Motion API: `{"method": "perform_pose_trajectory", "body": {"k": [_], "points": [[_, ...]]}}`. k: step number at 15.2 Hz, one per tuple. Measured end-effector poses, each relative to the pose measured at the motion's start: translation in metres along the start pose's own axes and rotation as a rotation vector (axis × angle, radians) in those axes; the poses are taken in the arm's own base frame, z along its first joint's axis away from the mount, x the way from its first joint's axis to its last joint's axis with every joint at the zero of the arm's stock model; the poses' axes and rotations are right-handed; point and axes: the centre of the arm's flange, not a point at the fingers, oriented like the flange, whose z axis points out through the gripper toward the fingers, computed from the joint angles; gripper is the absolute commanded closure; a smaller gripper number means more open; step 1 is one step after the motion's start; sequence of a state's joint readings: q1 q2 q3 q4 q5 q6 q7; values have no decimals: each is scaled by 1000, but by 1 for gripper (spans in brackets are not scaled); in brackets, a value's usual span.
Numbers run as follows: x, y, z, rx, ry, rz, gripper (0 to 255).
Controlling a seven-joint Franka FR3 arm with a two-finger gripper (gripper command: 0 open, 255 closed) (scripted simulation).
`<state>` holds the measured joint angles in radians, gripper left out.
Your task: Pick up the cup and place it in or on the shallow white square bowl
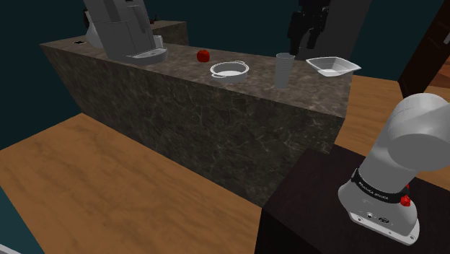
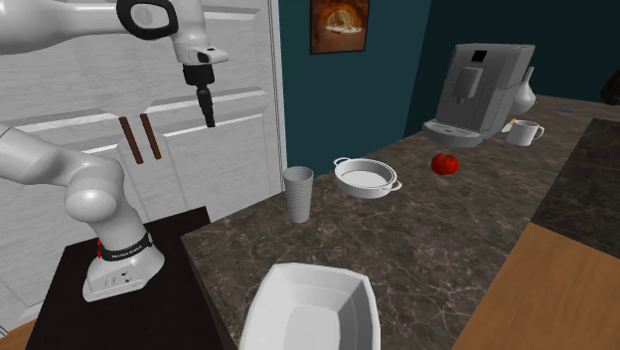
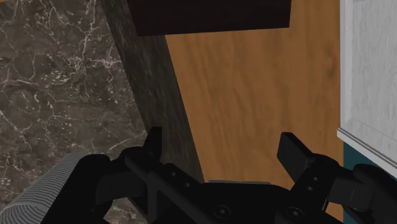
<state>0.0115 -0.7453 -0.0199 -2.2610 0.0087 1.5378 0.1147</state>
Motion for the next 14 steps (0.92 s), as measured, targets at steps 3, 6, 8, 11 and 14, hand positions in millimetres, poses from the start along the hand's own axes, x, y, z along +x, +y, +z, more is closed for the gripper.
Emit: {"method": "perform_pose_trajectory", "body": {"k": [3, 6, 8, 11, 14], "points": [[8, 9, 5, -7, 3, 1, 0], [34, 31, 18, -23, 10, 1, 0], [52, 48, 25, -34, 15, 2, 0], [73, 73, 38, -51, 23, 3, 0], [101, 99, 50, -69, 31, 3, 0]]}}
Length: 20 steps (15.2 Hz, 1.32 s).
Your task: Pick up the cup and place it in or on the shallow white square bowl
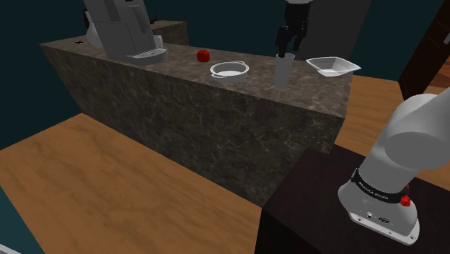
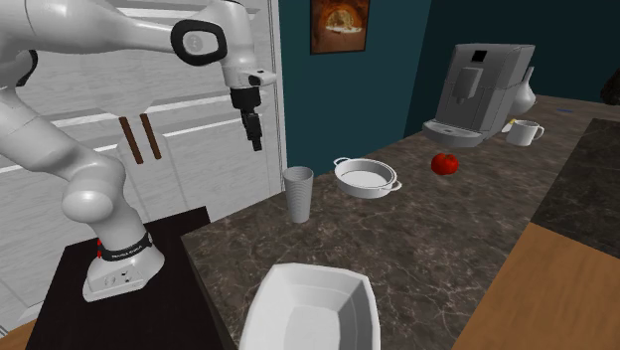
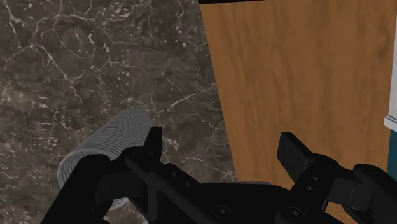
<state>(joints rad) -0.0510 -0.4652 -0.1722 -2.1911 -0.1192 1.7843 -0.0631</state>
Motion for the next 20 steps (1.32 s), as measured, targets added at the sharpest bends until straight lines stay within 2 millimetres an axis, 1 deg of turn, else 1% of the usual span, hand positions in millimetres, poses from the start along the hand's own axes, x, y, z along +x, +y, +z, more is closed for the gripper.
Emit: {"method": "perform_pose_trajectory", "body": {"k": [2, 4, 8, 9, 14, 16, 18, 20], "points": [[16, 13, 6, -12, 5, 0, 0], [37, 28, 15, -24, 11, 1, 0], [69, 61, 29, -46, 22, 2, 0], [74, 68, 34, -51, 24, 2, 0], [78, 75, 58, -56, 25, 1, 0], [80, 75, 70, -56, 25, 1, 0], [80, 75, 76, -56, 25, 1, 0], [80, 75, 77, -56, 26, 1, 0]]}}
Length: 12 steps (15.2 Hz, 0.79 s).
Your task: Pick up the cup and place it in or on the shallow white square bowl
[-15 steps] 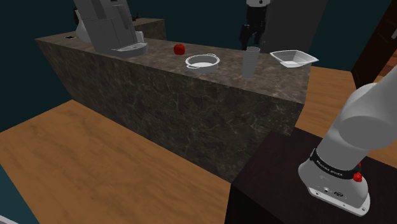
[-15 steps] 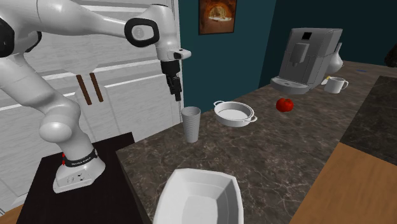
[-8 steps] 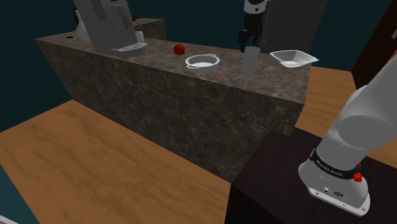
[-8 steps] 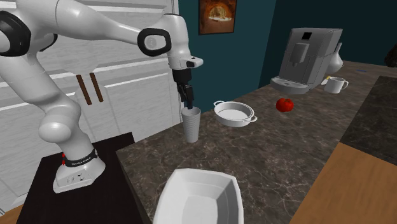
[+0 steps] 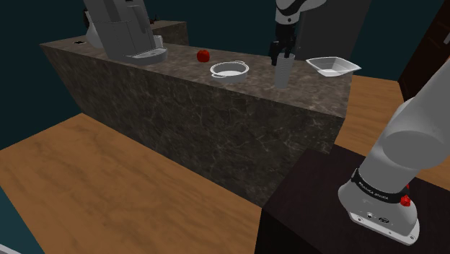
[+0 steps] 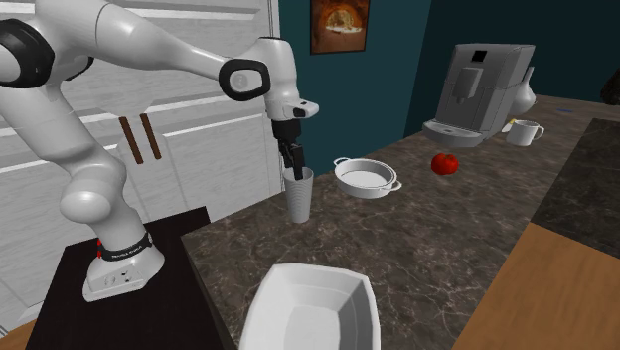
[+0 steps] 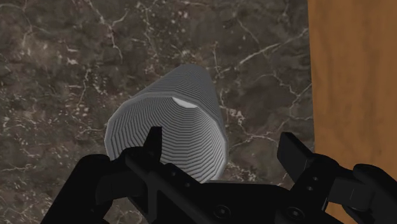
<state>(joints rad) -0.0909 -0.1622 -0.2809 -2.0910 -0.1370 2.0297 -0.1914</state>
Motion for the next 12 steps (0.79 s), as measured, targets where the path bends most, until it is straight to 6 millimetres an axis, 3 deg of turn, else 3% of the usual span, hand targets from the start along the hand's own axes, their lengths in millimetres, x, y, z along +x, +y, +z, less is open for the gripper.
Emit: {"method": "perform_pose_trajectory", "body": {"k": [3, 4, 12], "points": [[0, 0, 0, 0, 0, 0, 0], [0, 0, 0, 0, 0, 0, 255], [0, 0, 0, 0, 0, 0, 255]]}}
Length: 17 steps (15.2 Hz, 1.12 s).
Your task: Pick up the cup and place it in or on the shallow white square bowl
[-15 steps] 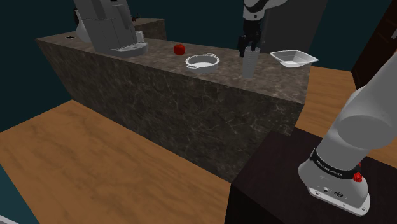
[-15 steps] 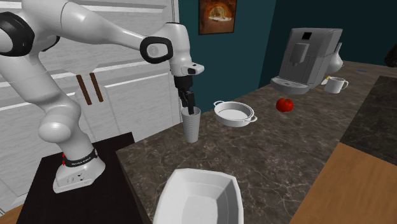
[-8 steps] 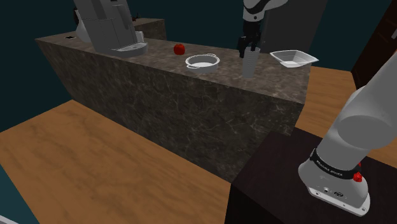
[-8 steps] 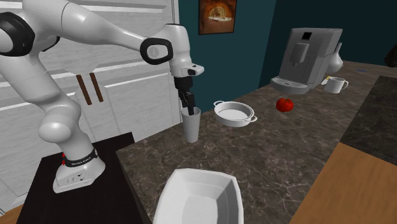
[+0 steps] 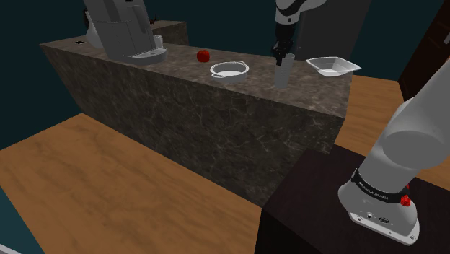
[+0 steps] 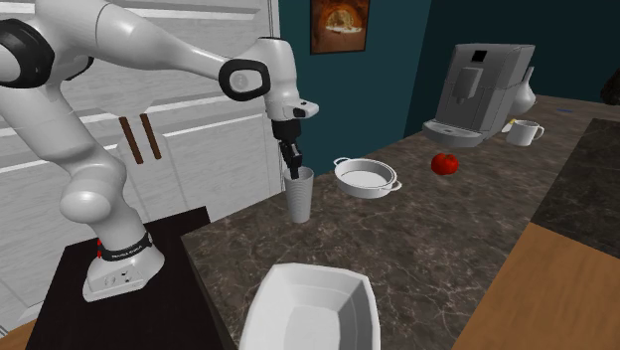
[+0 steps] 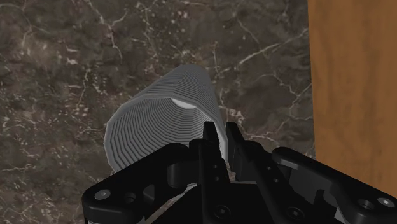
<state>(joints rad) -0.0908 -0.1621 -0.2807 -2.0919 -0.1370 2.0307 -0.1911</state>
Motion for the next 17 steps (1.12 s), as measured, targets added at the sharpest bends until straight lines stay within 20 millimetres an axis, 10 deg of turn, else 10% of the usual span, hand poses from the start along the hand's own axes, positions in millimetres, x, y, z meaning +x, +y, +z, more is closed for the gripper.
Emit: {"method": "perform_pose_trajectory", "body": {"k": [17], "points": [[5, 7, -73, 0, 0, 0, 255]]}}
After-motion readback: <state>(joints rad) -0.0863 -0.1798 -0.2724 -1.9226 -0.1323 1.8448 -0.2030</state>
